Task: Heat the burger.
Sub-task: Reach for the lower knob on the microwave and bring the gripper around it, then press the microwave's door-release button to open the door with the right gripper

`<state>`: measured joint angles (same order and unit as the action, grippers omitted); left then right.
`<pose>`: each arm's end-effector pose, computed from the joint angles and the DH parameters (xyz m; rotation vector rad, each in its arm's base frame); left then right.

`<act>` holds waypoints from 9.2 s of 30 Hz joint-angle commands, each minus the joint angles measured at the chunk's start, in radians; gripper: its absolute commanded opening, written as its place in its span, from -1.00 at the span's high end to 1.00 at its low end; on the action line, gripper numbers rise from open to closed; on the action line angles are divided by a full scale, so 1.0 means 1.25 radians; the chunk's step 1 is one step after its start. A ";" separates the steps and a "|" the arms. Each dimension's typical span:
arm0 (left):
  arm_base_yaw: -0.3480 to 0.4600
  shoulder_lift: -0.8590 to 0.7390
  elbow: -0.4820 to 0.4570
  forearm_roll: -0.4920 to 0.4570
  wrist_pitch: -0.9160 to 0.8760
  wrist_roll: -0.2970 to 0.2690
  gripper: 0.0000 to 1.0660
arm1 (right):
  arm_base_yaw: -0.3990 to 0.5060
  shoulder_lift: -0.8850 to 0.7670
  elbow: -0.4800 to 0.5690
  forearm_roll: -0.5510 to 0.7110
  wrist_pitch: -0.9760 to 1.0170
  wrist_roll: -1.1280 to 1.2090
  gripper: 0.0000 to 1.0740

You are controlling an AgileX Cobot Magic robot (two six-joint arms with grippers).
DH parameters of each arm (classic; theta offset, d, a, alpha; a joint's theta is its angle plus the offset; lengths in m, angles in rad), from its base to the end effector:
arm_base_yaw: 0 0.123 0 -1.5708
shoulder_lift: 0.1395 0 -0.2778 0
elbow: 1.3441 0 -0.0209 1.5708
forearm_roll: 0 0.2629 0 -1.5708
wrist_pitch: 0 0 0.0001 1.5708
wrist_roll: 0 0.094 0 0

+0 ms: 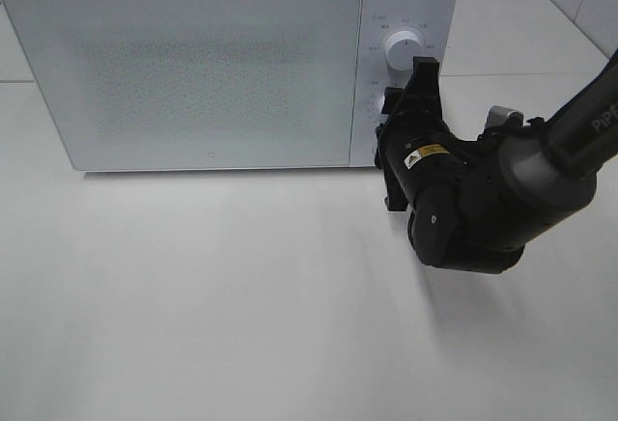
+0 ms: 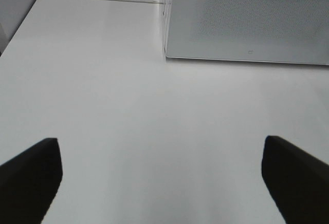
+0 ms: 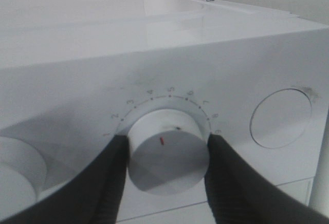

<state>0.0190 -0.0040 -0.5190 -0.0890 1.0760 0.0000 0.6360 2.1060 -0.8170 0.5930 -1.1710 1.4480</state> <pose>0.0121 -0.0071 0.2863 -0.0132 2.0347 -0.0943 0.3248 0.1797 0.0939 1.2906 1.3062 1.2881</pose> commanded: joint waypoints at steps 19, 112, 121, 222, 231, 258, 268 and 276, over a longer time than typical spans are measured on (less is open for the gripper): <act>0.002 -0.014 0.002 -0.006 -0.009 0.000 -0.83 | 0.006 -0.016 -0.051 -0.106 -0.199 -0.042 0.52; 0.002 -0.014 0.002 -0.006 -0.009 0.000 -0.83 | 0.006 -0.890 -0.032 -0.638 1.658 -0.949 -0.32; 0.002 -0.014 0.002 -0.006 -0.009 0.000 -0.83 | 0.005 -1.031 0.027 -0.665 1.685 -0.943 -0.35; 0.002 -0.013 0.002 -0.006 -0.009 0.000 -0.83 | -0.430 -1.063 0.260 -0.552 1.002 -1.038 -0.42; 0.002 -0.013 0.002 -0.006 -0.009 0.000 -0.83 | -0.430 -0.950 0.260 -0.554 0.846 -1.038 -0.42; 0.002 -0.013 0.002 -0.006 -0.009 0.000 -0.83 | -0.358 -0.546 0.411 -0.342 0.106 -1.229 -0.42; 0.002 -0.013 0.002 -0.006 -0.009 0.000 -0.83 | -0.146 -0.408 0.407 -0.139 -0.024 -1.308 -0.42; 0.002 -0.013 0.002 -0.006 -0.009 0.000 -0.83 | -0.011 -0.337 0.366 -0.059 -0.035 -1.312 -0.42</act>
<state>0.0190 -0.0040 -0.5190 -0.0890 1.0760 0.0000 0.6150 1.6850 -0.3510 0.5090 -1.1980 -0.1790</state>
